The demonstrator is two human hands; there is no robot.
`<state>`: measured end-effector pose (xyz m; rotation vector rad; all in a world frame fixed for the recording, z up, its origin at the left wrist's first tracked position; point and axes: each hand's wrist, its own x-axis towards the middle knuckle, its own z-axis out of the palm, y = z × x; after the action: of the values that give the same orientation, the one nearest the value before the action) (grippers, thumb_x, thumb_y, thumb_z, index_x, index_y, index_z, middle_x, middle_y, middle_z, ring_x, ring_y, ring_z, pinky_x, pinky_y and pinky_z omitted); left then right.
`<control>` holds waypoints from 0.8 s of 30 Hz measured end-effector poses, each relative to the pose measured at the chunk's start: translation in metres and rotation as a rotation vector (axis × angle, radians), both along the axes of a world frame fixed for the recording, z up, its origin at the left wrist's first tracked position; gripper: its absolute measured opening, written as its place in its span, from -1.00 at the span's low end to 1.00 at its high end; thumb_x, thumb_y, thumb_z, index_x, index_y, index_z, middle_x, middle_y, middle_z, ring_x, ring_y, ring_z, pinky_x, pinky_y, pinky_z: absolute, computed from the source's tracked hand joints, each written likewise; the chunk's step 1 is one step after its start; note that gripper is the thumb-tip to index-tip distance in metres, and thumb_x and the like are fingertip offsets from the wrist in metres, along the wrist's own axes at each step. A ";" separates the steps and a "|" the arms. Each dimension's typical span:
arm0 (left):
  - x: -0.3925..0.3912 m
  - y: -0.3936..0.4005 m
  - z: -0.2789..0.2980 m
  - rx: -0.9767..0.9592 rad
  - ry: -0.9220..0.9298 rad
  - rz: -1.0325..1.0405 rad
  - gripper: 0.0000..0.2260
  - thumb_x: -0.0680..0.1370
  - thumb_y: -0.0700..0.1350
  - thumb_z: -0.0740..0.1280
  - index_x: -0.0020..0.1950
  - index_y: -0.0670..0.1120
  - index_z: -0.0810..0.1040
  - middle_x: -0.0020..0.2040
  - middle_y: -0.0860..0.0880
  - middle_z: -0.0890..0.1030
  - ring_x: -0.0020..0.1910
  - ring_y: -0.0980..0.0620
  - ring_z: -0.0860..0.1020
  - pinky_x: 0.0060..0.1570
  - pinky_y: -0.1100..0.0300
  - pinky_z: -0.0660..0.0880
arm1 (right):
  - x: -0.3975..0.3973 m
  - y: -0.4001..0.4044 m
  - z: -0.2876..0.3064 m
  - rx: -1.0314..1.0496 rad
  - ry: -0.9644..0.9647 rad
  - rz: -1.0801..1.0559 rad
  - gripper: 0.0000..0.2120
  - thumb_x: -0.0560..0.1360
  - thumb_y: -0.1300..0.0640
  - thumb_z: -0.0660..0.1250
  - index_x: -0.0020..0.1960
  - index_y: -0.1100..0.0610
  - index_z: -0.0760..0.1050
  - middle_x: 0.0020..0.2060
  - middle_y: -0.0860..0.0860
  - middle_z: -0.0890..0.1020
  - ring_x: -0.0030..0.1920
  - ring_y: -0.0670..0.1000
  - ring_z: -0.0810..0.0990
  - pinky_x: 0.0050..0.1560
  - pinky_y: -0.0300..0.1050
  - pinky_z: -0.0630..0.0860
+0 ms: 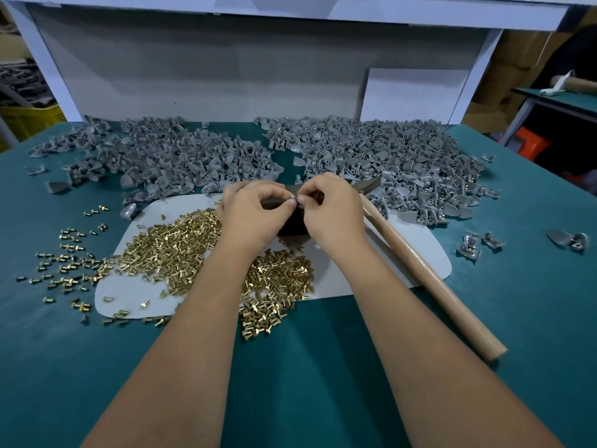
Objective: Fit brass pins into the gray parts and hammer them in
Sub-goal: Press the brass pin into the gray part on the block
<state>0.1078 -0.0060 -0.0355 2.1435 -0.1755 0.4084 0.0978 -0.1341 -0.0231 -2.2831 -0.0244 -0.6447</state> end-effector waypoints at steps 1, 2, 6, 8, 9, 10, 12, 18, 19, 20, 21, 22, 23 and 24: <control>0.000 0.000 0.000 -0.008 -0.001 -0.003 -0.83 0.49 0.03 0.46 -0.24 0.25 0.54 -0.10 0.37 0.50 0.33 -0.01 0.27 0.37 -0.12 0.22 | 0.000 0.001 0.000 0.000 0.011 -0.007 -0.78 0.44 0.19 0.38 -0.31 -0.05 0.46 -0.19 -0.12 0.54 -0.02 0.02 0.51 0.06 0.09 0.46; -0.001 0.001 0.000 -0.020 0.001 -0.008 -0.83 0.49 0.02 0.47 -0.23 0.25 0.55 -0.09 0.35 0.51 0.33 -0.01 0.27 0.37 -0.13 0.22 | 0.000 0.002 0.000 0.004 0.022 -0.016 -0.78 0.44 0.20 0.37 -0.31 -0.05 0.47 -0.19 -0.11 0.55 -0.02 0.03 0.51 0.05 0.08 0.47; -0.002 0.002 0.001 -0.039 0.028 -0.009 -0.82 0.48 0.03 0.47 -0.27 0.25 0.55 -0.09 0.37 0.52 0.34 0.01 0.27 0.38 -0.16 0.23 | 0.000 0.003 0.001 0.078 0.066 -0.018 -0.78 0.44 0.22 0.35 -0.32 -0.04 0.47 -0.16 -0.08 0.59 0.01 0.05 0.52 0.07 0.08 0.47; -0.002 0.001 0.000 -0.038 0.032 -0.007 -0.79 0.48 0.04 0.48 -0.29 0.26 0.54 -0.09 0.39 0.51 0.33 0.01 0.27 0.37 -0.16 0.23 | 0.001 0.002 0.000 0.090 0.066 -0.010 -0.79 0.45 0.23 0.35 -0.30 -0.03 0.49 -0.13 -0.06 0.61 0.03 0.06 0.52 0.08 0.07 0.47; -0.002 0.002 0.000 -0.036 0.031 -0.007 -0.79 0.48 0.04 0.48 -0.30 0.26 0.53 -0.09 0.39 0.51 0.32 0.02 0.27 0.37 -0.15 0.22 | 0.001 0.002 0.000 0.085 0.065 -0.005 -0.80 0.45 0.23 0.34 -0.28 -0.02 0.49 -0.12 -0.05 0.62 0.04 0.06 0.52 0.09 0.08 0.47; -0.002 0.002 0.000 -0.036 0.031 -0.005 -0.79 0.48 0.05 0.48 -0.30 0.26 0.53 -0.10 0.40 0.51 0.31 0.02 0.26 0.37 -0.15 0.22 | 0.000 0.001 -0.001 0.083 0.066 0.004 -0.81 0.46 0.22 0.34 -0.27 -0.02 0.50 -0.12 -0.05 0.61 0.04 0.07 0.52 0.09 0.08 0.46; -0.001 0.002 0.000 -0.035 0.036 -0.005 -0.80 0.47 0.05 0.48 -0.30 0.26 0.53 -0.10 0.40 0.50 0.30 0.04 0.25 0.37 -0.14 0.21 | 0.001 -0.002 -0.002 0.092 0.069 0.040 -0.84 0.47 0.21 0.35 -0.24 0.00 0.54 -0.13 -0.07 0.61 0.04 0.06 0.51 0.10 0.08 0.45; 0.002 0.002 0.000 0.000 0.044 -0.003 -0.81 0.48 0.06 0.47 -0.30 0.26 0.55 -0.08 0.42 0.51 0.29 0.04 0.25 0.37 -0.11 0.17 | 0.000 -0.018 0.004 0.359 0.126 0.131 -0.83 0.55 0.14 0.26 -0.06 0.01 0.63 -0.21 -0.13 0.65 -0.11 -0.15 0.57 -0.12 -0.20 0.43; 0.002 0.002 0.000 0.001 0.042 -0.007 -0.81 0.48 0.07 0.47 -0.30 0.26 0.55 -0.08 0.42 0.51 0.29 0.05 0.25 0.38 -0.11 0.17 | 0.000 -0.020 0.005 0.383 0.137 0.131 -0.82 0.57 0.14 0.25 -0.05 -0.01 0.63 -0.22 -0.13 0.65 -0.12 -0.16 0.57 -0.14 -0.23 0.41; 0.002 0.003 0.000 -0.001 0.040 -0.010 -0.81 0.48 0.07 0.47 -0.30 0.26 0.55 -0.07 0.42 0.52 0.30 0.05 0.24 0.38 -0.11 0.17 | 0.001 -0.021 0.006 0.385 0.146 0.135 -0.81 0.57 0.14 0.24 -0.06 -0.03 0.63 -0.23 -0.13 0.65 -0.11 -0.17 0.57 -0.13 -0.24 0.42; 0.002 0.003 0.000 -0.003 0.039 -0.013 -0.81 0.48 0.07 0.47 -0.30 0.27 0.55 -0.07 0.42 0.52 0.30 0.06 0.24 0.38 -0.11 0.16 | 0.001 -0.021 0.007 0.375 0.153 0.144 -0.81 0.56 0.14 0.25 -0.07 -0.03 0.62 -0.22 -0.14 0.65 -0.10 -0.16 0.58 -0.10 -0.23 0.44; 0.003 0.003 0.000 -0.003 0.038 -0.014 -0.80 0.48 0.06 0.46 -0.30 0.27 0.55 -0.07 0.41 0.52 0.31 0.05 0.24 0.38 -0.11 0.16 | 0.001 -0.021 0.007 0.356 0.156 0.154 -0.82 0.55 0.15 0.27 -0.09 -0.03 0.63 -0.21 -0.15 0.65 -0.09 -0.16 0.58 -0.07 -0.21 0.47; 0.003 0.004 0.000 -0.005 0.036 -0.015 -0.80 0.49 0.06 0.47 -0.30 0.27 0.55 -0.07 0.41 0.52 0.32 0.05 0.24 0.39 -0.12 0.17 | 0.001 -0.020 0.007 0.326 0.153 0.160 -0.84 0.53 0.15 0.30 -0.10 -0.02 0.64 -0.21 -0.16 0.64 -0.10 -0.16 0.58 -0.05 -0.19 0.48; 0.003 0.004 -0.001 -0.011 0.036 -0.017 -0.80 0.49 0.06 0.47 -0.30 0.27 0.55 -0.07 0.40 0.52 0.33 0.04 0.25 0.39 -0.14 0.18 | 0.001 -0.019 0.006 0.288 0.147 0.164 -0.87 0.51 0.15 0.33 -0.11 -0.01 0.64 -0.22 -0.18 0.64 -0.12 -0.17 0.57 -0.05 -0.19 0.50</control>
<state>0.1111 -0.0023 -0.0363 2.1350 -0.1710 0.3603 0.0992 -0.1536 -0.0171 -2.0188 -0.0451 -0.3682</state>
